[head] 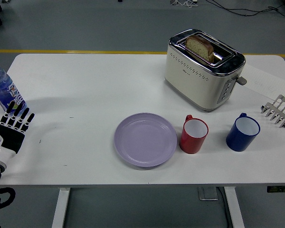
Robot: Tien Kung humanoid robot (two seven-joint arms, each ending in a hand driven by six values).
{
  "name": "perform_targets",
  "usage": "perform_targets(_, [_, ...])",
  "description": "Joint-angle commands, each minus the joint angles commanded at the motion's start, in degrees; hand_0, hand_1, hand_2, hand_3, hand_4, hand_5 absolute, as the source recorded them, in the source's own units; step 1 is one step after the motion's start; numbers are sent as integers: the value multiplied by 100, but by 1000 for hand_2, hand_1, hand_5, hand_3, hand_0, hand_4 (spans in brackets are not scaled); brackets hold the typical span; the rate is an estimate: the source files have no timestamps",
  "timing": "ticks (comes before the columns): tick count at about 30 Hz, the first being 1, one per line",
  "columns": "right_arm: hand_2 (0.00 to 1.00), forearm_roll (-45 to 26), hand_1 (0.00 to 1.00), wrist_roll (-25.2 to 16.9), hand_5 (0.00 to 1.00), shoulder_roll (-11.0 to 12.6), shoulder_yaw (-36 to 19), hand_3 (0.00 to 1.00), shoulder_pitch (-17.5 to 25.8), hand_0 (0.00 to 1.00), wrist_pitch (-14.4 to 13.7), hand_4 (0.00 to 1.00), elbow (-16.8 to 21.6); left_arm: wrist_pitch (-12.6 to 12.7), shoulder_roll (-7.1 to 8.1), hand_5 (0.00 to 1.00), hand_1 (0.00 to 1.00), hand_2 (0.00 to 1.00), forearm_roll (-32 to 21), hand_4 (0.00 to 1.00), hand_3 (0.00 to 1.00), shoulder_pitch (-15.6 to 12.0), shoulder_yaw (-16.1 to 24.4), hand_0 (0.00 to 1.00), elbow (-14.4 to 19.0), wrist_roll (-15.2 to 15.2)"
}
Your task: Push plate across desktop
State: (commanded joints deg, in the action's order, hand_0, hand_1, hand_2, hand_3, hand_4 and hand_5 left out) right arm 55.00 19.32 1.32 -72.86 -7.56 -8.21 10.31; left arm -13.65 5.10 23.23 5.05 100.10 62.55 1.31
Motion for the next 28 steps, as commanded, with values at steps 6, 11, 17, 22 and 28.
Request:
perform_targets(6, [580, -57, 477, -12, 315, -1, 38, 543, -22, 514, -1, 169, 0, 15, -6, 998, 671, 683, -28, 527, 669, -6, 10, 552, -10, -5])
perform_targets(11, [579, -118, 476, -17, 315, -1, 82, 543, -34, 514, -7, 169, 0, 12, -4, 998, 671, 684, -38, 525, 670, -2, 27, 552, -7, -7])
perform_targets(17, [579, -104, 477, -14, 314, 1, 84, 543, -51, 514, -4, 168, 0, 8, -6, 998, 671, 684, -47, 525, 672, 32, 14, 552, -6, -6])
perform_targets(22, [580, -91, 477, -11, 316, 2, 74, 543, -61, 514, 1, 168, 0, 19, -7, 998, 671, 684, -56, 526, 672, 33, 36, 554, -7, -10])
perform_targets(28, [580, 14, 477, 7, 316, 1, 0, 543, -66, 514, 15, 168, 0, 27, -4, 998, 671, 684, -75, 526, 672, 37, 61, 554, -7, -17])
